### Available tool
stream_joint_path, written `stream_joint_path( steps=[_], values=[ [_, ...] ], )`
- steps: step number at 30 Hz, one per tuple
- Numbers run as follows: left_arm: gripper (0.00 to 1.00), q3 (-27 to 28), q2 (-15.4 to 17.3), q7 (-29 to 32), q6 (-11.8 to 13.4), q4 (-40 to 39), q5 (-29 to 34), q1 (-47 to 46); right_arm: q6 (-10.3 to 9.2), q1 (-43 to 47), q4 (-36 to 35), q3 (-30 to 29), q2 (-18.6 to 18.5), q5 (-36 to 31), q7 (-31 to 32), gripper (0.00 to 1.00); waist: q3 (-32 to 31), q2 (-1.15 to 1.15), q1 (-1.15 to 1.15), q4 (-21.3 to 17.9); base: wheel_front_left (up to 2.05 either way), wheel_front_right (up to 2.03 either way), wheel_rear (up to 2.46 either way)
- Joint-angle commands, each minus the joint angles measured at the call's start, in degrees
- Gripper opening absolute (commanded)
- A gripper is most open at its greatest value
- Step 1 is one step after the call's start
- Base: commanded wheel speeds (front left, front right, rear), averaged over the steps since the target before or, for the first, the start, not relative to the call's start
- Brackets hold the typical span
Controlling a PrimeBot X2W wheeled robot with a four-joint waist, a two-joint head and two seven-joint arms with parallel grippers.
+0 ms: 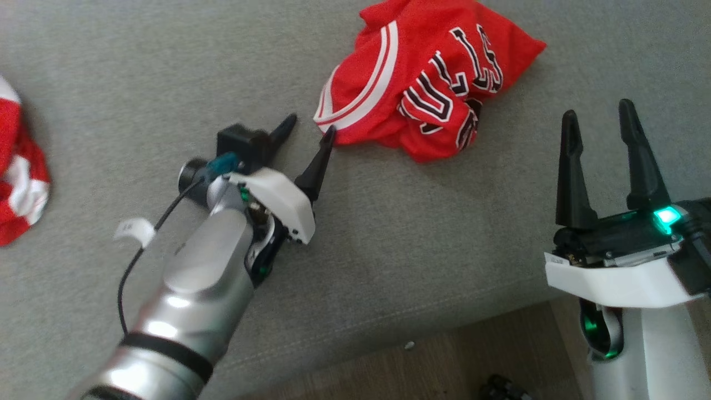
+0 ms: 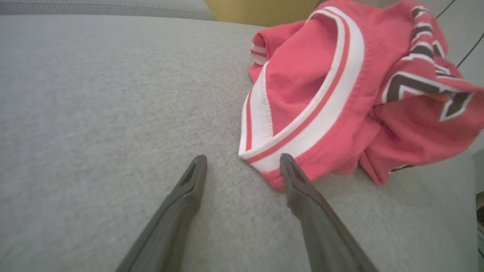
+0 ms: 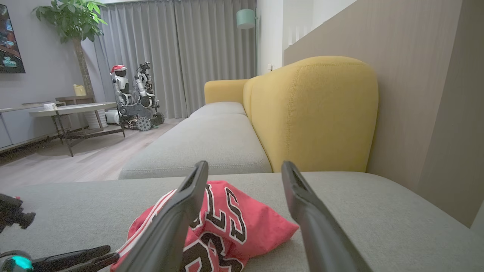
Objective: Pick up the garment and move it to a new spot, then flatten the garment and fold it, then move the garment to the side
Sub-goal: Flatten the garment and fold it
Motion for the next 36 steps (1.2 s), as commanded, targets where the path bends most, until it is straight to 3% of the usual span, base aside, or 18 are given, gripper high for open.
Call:
stream_joint_path(
  steps=[1, 4, 5, 6, 7, 9, 16, 23, 28, 32, 36],
  values=[
    [1.0, -0.68, 0.8, 0.15, -0.35, 0.35, -0.72, -2.09, 0.36, -1.23, -2.36, 1.33, -0.1, 0.73, -0.24, 1.0, 0.9, 0.0, -0.01, -1.1, 0.0, 0.0, 0.0],
    [1.0, -3.54, 1.34, 0.32, -0.35, 2.03, -1.99, -3.69, 0.36, -1.54, -2.45, 1.5, -0.1, 1.13, -0.24, 1.0, 1.23, 0.0, -0.01, -1.63, 0.0, 0.0, 0.0],
    [0.61, -4.47, 1.42, 0.49, -0.35, 2.41, -2.66, -4.08, 0.36, -1.64, -2.53, 1.41, -0.1, 1.32, -0.24, 1.0, 1.3, 0.0, -0.01, -1.75, 0.0, 0.0, 0.0],
    [0.36, -5.59, 1.44, 0.79, -0.36, 2.6, -3.48, -4.34, 0.36, -1.73, -2.57, 1.37, -0.1, 1.5, -0.24, 1.0, 1.32, 0.0, -0.01, -1.87, 0.0, 0.0, 0.0],
    [0.05, -6.77, 1.53, 1.13, -0.36, 2.63, -4.35, -4.57, 0.36, -1.83, -2.56, 1.38, -0.1, 1.64, -0.24, 1.0, 1.3, 0.0, -0.01, -1.98, 0.0, 0.0, 0.0],
    [0.0, -7.94, 1.77, 1.59, -0.36, 2.71, -5.15, -4.8, 0.36, -1.93, -2.54, 1.38, -0.1, 1.82, -0.24, 1.0, 1.22, 0.0, -0.01, -2.07, 0.0, 0.0, 0.0],
    [0.0, -12.67, 3.18, 2.38, -0.36, 2.65, -9.14, -6.04, 0.36, -1.68, -2.27, 1.59, -0.1, 3.09, -0.24, 1.0, -1.44, 0.0, -0.01, -2.34, 0.0, 0.0, 0.0],
    [0.0, -17.18, 3.84, 5.18, -0.36, -15.32, -23.8, -7.93, 0.36, -0.94, -1.51, 2.05, -0.1, 4.91, -0.24, 1.0, -6.53, 0.0, -0.01, -3.49, 0.0, 0.0, 0.0],
    [0.0, -13.05, 3.51, 11.42, -0.36, -26.42, -37.18, -12.9, 0.36, -0.17, -1.1, 2.54, -0.1, 7.16, -0.24, 1.0, -9.7, 0.0, -0.01, -6.47, 0.0, 0.0, 0.0],
    [0.0, -8.8, 2.04, 12.74, 0.95, -28.24, -40.46, -20.15, 0.36, -0.19, -1.41, 3.33, -0.1, 8.81, -0.24, 1.0, -10.63, 0.0, -0.01, -9.83, 0.0, 0.0, 0.0],
    [0.0, -5.27, 0.86, 9.94, 2.8, -26.39, -40.64, -29.24, 0.36, -0.31, -2.13, 3.4, -0.1, 9.88, -0.24, 1.0, -10.64, 0.0, -0.01, -11.63, 0.0, 0.0, 0.0]
  ],
)
